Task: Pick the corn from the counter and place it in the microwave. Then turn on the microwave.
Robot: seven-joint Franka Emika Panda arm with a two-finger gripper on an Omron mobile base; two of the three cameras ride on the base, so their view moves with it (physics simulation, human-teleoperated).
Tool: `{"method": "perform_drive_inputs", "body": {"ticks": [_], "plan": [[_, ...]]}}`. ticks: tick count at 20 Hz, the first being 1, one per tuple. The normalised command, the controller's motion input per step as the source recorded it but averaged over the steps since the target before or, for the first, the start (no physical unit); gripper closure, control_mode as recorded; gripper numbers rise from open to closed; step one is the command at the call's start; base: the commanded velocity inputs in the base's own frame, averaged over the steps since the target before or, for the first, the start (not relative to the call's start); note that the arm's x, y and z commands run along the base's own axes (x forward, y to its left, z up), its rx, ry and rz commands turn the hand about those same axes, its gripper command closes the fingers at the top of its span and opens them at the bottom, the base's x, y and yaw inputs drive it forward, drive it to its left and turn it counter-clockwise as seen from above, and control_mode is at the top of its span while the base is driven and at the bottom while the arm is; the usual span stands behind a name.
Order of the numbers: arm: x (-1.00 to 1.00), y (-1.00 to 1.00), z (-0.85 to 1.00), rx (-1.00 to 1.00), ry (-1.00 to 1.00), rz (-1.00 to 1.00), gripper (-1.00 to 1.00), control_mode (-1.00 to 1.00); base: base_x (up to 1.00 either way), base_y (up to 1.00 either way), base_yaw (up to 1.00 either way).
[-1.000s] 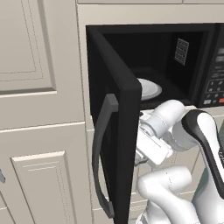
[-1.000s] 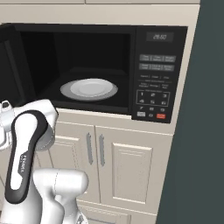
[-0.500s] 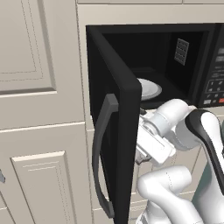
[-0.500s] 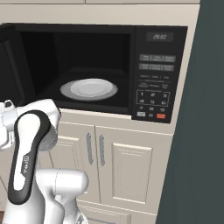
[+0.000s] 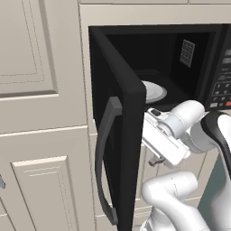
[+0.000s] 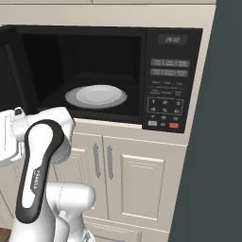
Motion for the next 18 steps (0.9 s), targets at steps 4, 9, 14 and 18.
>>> {"method": "perform_drive_inputs", "body": {"ticks": [4,9,14,18], "plan": [[0.00,-0.30,0.02,0.01,0.00,-0.09,-1.00,-1.00,0.00,0.00,0.00],[-0.10,-0.30,0.07,0.04,0.00,-0.09,-1.00,-1.00,0.00,0.00,0.00],[-0.02,-0.29,0.05,0.09,0.00,-0.05,-1.00,-1.00,0.00,0.00,0.00],[0.00,-0.26,0.01,0.14,0.00,-0.01,-1.00,-1.00,0.00,0.00,0.00]]}}
